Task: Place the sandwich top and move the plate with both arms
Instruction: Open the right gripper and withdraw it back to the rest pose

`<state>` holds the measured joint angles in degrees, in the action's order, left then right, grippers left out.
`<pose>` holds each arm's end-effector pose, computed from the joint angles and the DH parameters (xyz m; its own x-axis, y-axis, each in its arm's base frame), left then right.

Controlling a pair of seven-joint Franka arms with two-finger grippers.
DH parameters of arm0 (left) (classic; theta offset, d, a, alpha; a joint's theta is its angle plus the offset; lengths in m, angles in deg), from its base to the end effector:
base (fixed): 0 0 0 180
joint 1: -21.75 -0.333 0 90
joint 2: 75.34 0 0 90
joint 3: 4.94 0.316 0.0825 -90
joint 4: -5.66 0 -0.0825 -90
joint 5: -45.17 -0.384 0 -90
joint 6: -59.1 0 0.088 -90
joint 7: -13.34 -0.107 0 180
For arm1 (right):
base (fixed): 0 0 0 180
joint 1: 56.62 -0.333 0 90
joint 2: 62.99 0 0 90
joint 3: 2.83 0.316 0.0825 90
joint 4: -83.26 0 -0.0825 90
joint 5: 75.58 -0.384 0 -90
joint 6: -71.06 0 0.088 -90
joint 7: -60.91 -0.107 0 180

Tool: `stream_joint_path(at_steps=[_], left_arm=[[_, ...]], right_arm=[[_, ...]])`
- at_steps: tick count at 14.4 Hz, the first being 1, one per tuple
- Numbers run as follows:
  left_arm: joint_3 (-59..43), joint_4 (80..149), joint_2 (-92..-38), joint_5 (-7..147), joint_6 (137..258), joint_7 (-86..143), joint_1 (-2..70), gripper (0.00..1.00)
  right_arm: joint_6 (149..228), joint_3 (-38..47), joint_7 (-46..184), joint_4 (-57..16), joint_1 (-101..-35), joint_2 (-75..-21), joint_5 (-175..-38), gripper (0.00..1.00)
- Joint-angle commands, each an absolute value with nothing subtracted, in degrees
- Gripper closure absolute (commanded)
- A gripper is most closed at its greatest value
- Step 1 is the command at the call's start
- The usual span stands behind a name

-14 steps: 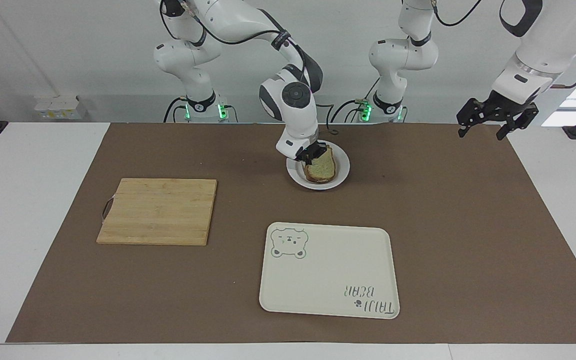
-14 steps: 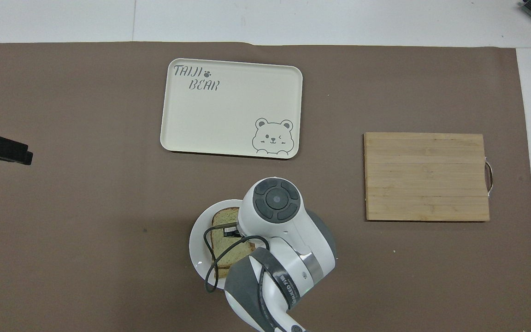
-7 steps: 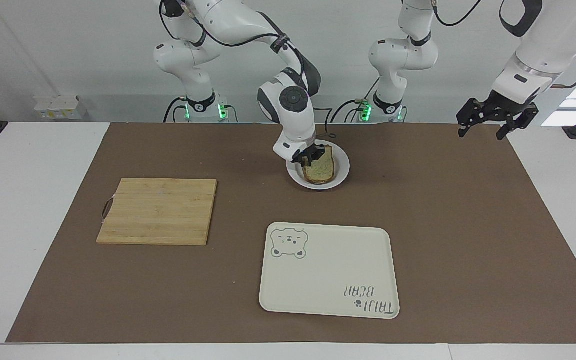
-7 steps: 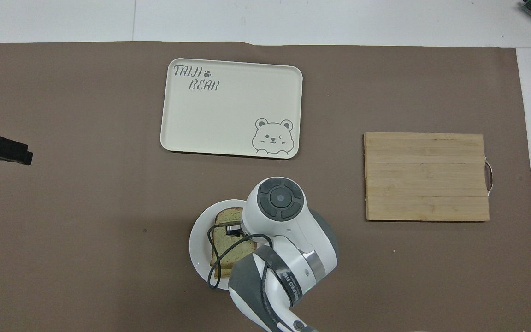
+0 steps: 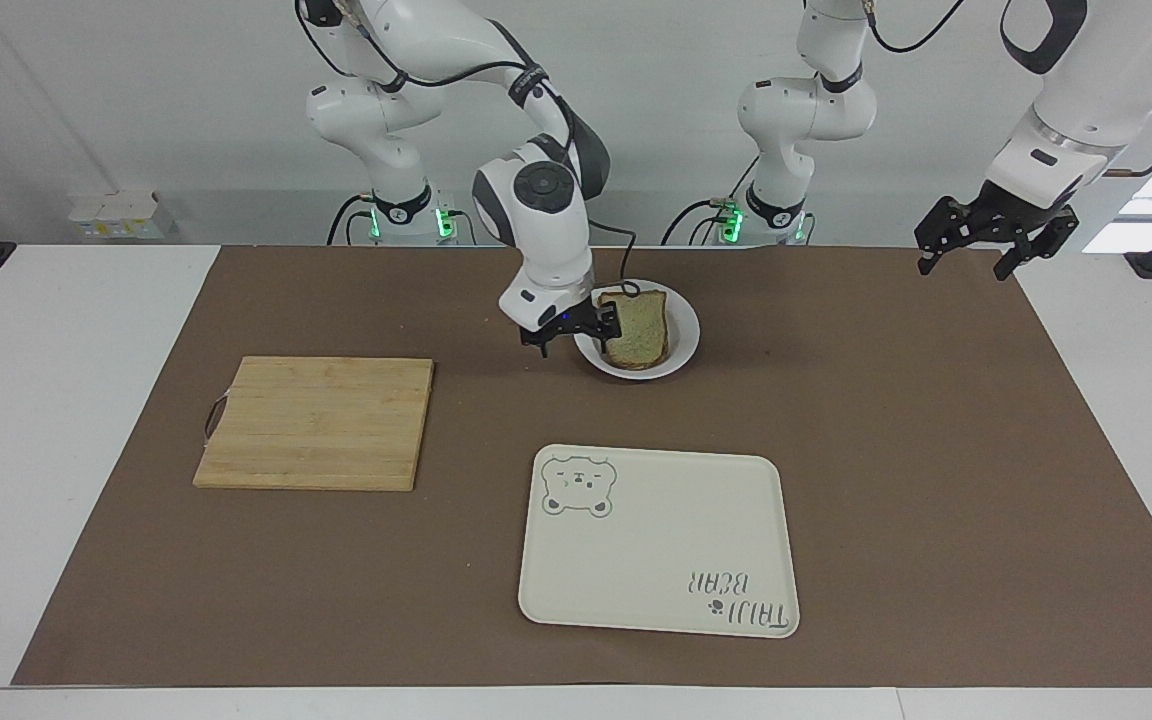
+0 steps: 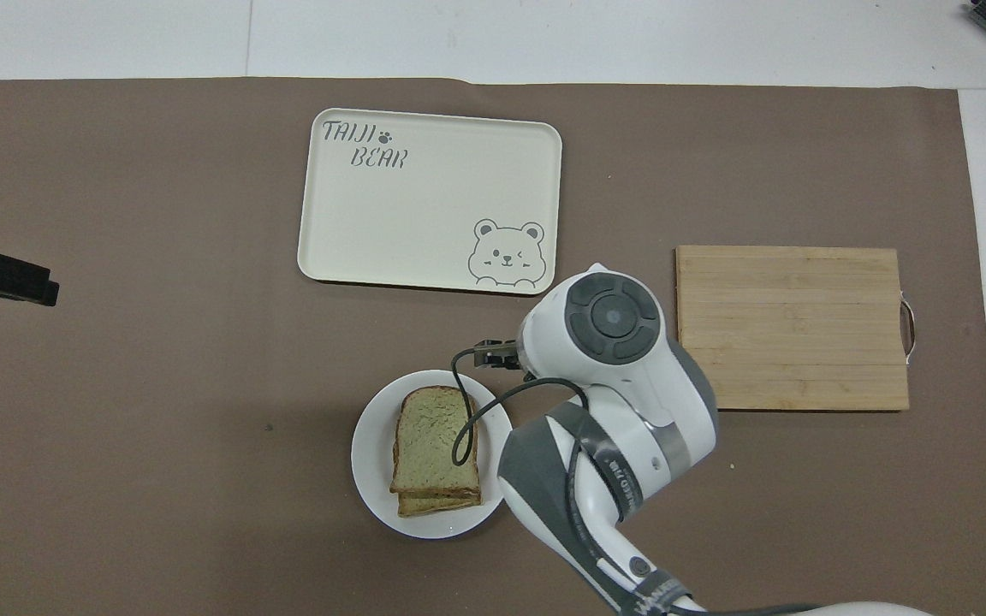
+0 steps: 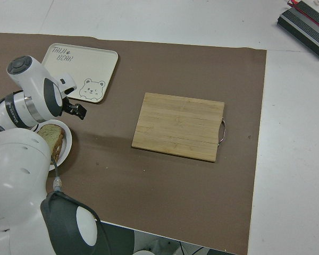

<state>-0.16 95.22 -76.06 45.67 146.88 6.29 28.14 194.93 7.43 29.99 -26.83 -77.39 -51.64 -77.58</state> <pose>0.5466 -0.0160 0.6316 0.9884 -0.1509 -0.0172 -0.1507 -0.9885 0.0120 0.5208 0.3099 0.3954 0.9998 -0.0213 0.0048 -0.0209 -0.9967 -0.0785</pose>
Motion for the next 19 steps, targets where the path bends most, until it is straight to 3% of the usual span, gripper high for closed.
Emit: stream_joint_path(at_steps=[1, 6, 13, 19], left_arm=[[-0.46, 93.64, -75.34, 44.81, 145.41, 6.13, 27.56, 0.0], [-0.46, 93.64, -75.34, 44.81, 145.41, 6.13, 27.56, 0.0], [-0.46, 93.64, -75.25, 44.81, 145.41, 6.13, 27.55, 0.0], [-0.46, 93.64, -75.51, 44.81, 145.06, 5.95, 27.56, 0.0]], right_arm=[[192.63, 8.07, 30.59, -26.61, -72.2, -54.89, -72.35, 0.0], [182.79, 8.07, 35.16, -18.88, -66.64, -56.65, -70.22, 0.0], [180.93, 6.93, 35.25, -18.34, -62.07, -65.44, -71.45, 0.0], [175.93, 3.5, 35.33, -13.69, -61.54, -66.85, -71.45, 0.0]])
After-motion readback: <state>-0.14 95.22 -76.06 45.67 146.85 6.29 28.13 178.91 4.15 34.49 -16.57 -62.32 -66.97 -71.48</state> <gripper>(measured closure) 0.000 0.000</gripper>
